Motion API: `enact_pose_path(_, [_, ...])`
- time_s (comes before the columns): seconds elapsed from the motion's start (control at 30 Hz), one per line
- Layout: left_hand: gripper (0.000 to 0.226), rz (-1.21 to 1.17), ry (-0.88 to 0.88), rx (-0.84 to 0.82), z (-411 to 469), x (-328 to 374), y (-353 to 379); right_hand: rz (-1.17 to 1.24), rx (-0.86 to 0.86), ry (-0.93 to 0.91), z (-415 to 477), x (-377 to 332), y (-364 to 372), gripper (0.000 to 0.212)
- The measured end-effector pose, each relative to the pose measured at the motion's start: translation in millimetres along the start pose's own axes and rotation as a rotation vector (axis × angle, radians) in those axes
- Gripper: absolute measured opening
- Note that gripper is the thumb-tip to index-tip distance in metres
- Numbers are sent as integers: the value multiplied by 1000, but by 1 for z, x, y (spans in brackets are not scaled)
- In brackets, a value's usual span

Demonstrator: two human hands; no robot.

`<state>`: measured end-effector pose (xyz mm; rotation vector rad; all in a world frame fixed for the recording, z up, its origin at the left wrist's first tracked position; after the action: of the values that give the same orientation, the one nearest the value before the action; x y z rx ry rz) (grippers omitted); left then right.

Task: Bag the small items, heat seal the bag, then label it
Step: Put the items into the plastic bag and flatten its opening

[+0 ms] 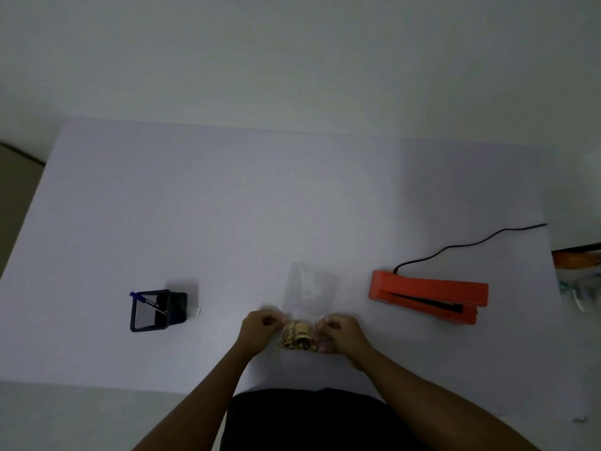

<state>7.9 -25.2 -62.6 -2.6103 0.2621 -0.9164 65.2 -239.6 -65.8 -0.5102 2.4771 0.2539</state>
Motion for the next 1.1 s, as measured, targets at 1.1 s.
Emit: enact_pose_path(1.1, [56,946,336,-79,-35,58,53,-110,24,150,3,-5,3,21])
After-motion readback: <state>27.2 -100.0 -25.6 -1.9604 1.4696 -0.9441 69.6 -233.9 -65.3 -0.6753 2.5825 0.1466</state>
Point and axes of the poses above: each hand's wrist, its own z-axis towards the middle knuckle, its own y-axis out of the palm, x = y × z, the point moved 6 cm from there along z, towards the middle knuckle, and after that the axes turned 3 degrees about -y, right-handed, at the moved point
